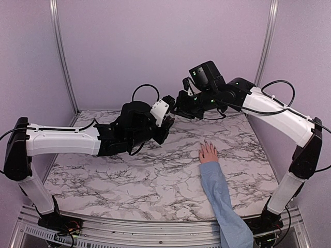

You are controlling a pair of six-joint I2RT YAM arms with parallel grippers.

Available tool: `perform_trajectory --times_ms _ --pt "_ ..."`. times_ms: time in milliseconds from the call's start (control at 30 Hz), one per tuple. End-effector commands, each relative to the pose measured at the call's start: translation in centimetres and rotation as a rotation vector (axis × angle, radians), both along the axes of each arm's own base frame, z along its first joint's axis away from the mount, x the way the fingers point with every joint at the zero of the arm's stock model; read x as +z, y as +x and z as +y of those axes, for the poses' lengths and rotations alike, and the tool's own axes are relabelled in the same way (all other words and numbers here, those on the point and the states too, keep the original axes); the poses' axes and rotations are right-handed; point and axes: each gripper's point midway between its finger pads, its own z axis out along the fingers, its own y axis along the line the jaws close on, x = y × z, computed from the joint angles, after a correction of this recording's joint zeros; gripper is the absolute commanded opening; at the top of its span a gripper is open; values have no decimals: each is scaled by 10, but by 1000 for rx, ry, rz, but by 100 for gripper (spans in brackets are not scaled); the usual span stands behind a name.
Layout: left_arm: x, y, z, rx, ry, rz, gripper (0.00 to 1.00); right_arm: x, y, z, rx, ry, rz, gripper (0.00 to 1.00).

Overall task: Paint the nails
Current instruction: Pick up the nail polish bottle from the center of the board.

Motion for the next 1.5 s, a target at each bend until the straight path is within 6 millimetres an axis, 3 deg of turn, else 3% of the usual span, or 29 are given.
perform_trajectory --times_ms 0,233,600,1067,1467 --pt "12 1 -5 4 -26 -24 20 25 -2 15 25 90 -29 0" --pt "19 0 -3 11 -54 -19 0 34 -2 16 42 113 -53 2" --pt "42 -12 -9 -80 -176 42 0 44 -9 23 130 142 -106 0" --pt "85 -31 0 -278 -386 108 0 79 -28 38 363 227 -246 0" --pt "118 -60 6 -509 -521 112 0 109 -60 52 617 305 -367 0"
